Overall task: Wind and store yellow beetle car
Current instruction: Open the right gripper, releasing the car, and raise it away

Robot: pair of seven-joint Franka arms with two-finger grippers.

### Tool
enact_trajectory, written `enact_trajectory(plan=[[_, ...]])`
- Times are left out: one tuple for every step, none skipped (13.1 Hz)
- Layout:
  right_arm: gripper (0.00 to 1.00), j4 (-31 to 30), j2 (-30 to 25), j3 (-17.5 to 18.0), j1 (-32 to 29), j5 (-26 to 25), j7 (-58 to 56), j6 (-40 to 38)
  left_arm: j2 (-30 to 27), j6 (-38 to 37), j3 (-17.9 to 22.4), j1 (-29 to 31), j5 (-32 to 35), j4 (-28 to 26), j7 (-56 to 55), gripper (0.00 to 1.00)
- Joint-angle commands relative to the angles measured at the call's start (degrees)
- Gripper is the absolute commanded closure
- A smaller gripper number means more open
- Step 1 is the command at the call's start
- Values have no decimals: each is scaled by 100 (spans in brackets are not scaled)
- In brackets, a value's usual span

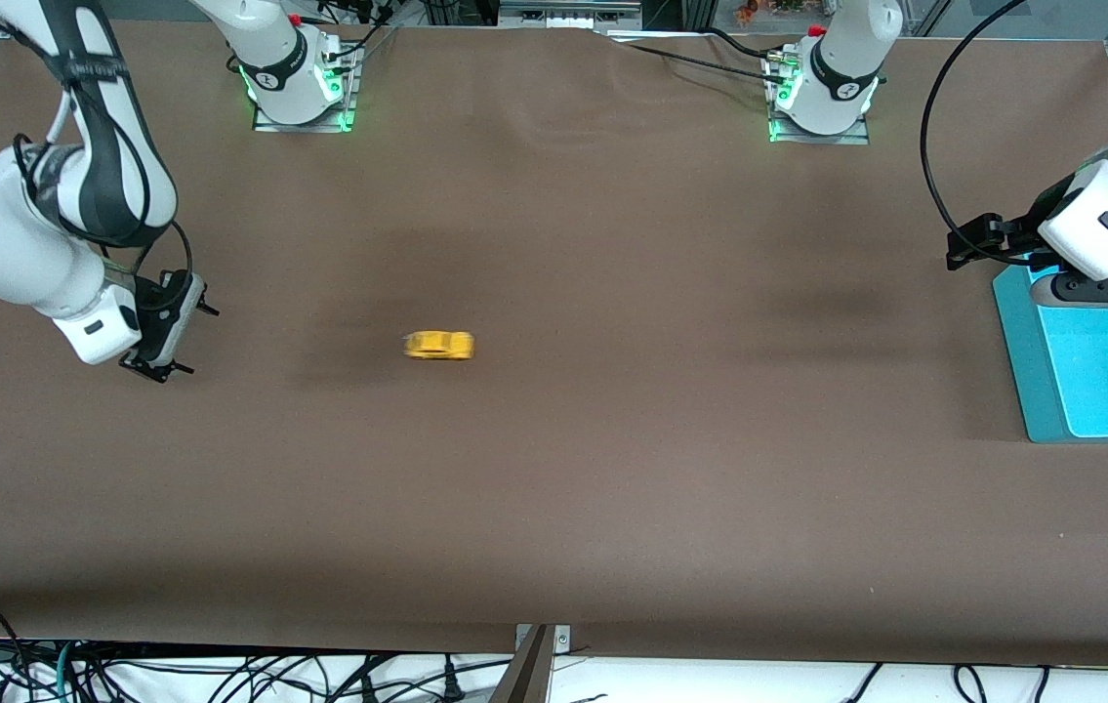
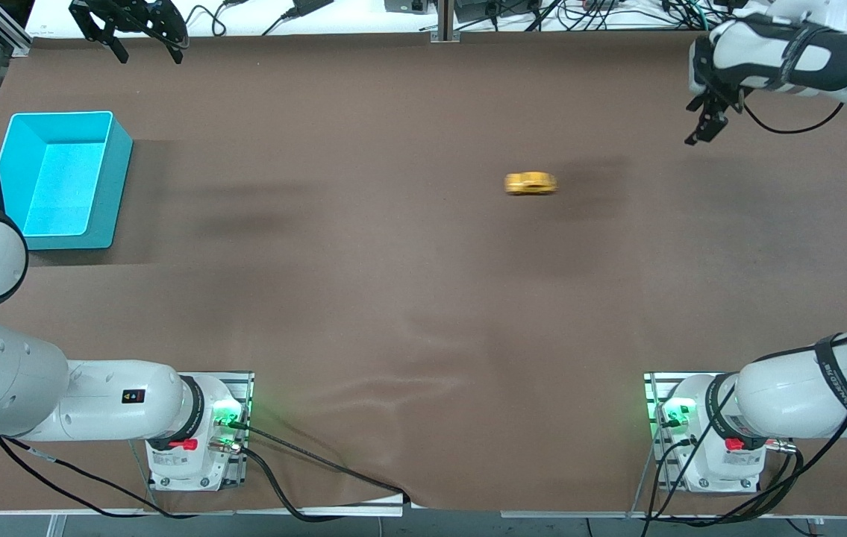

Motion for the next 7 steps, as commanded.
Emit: enact_trajectory(plan=[[0, 243, -524, 222, 13, -305, 1660, -704, -54, -239, -38, 27, 56, 93, 14, 0], [0, 383, -638, 249, 83, -488, 2345, -915, -54, -239, -38, 27, 56, 101, 14, 0], [0, 515, -761, 258, 196, -629, 3004, -1161, -54, -239, -38, 27, 56, 101, 14, 0], [0, 630, -858, 267, 250, -674, 3550, -1415, -54, -239, -38, 27, 56, 101, 14, 0], [0, 718, -964, 267, 285, -675, 3956, -1627, -54, -239, -38, 27, 56, 93, 14, 0], [0, 745, -1104, 267, 294, -675, 4308, -1794, -54, -239, -38, 27, 56, 101, 14, 0], [0, 754, -1279, 258, 294, -675, 4703, -1926, -54, -239, -38, 27, 56, 93, 14, 0]])
